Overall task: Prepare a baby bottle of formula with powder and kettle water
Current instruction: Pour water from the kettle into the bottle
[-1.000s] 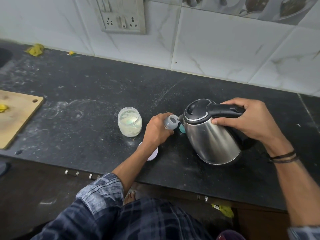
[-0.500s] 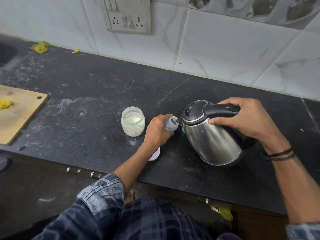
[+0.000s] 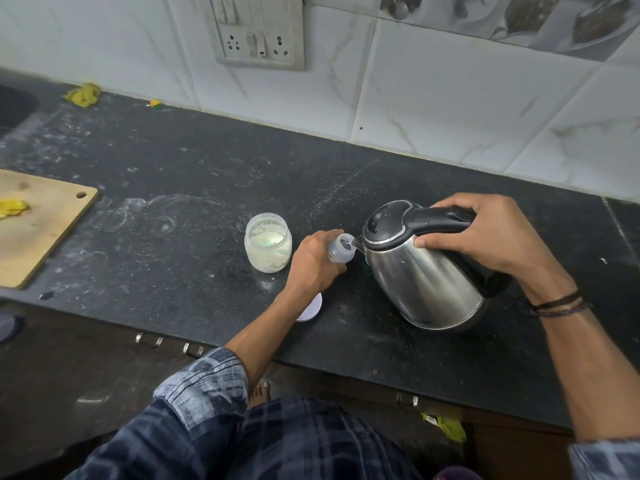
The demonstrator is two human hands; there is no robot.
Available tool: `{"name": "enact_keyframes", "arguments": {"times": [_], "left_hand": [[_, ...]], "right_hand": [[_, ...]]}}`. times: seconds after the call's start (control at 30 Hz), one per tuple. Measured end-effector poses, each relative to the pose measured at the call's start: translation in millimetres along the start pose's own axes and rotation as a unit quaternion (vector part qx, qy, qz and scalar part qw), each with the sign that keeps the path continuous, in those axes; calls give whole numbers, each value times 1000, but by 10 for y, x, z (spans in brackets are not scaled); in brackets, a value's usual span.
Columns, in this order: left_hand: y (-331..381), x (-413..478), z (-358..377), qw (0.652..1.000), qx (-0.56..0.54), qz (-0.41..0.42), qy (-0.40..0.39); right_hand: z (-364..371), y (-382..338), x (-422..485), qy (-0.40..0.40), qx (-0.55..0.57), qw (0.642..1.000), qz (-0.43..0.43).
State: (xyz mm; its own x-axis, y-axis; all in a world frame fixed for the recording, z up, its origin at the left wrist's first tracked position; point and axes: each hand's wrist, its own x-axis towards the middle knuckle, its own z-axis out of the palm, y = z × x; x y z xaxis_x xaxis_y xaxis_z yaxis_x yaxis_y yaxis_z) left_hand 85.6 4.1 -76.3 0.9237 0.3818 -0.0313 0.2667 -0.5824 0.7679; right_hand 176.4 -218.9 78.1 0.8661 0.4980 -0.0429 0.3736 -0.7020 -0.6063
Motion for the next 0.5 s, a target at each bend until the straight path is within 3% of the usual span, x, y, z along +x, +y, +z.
{"name": "enact_keyframes", "arguments": {"times": [0.5], "left_hand": [[-41,-8,5,1000,-5,-6,0]], "right_hand": [[-6,-28,-5,1,-8,1000,-5]]}}
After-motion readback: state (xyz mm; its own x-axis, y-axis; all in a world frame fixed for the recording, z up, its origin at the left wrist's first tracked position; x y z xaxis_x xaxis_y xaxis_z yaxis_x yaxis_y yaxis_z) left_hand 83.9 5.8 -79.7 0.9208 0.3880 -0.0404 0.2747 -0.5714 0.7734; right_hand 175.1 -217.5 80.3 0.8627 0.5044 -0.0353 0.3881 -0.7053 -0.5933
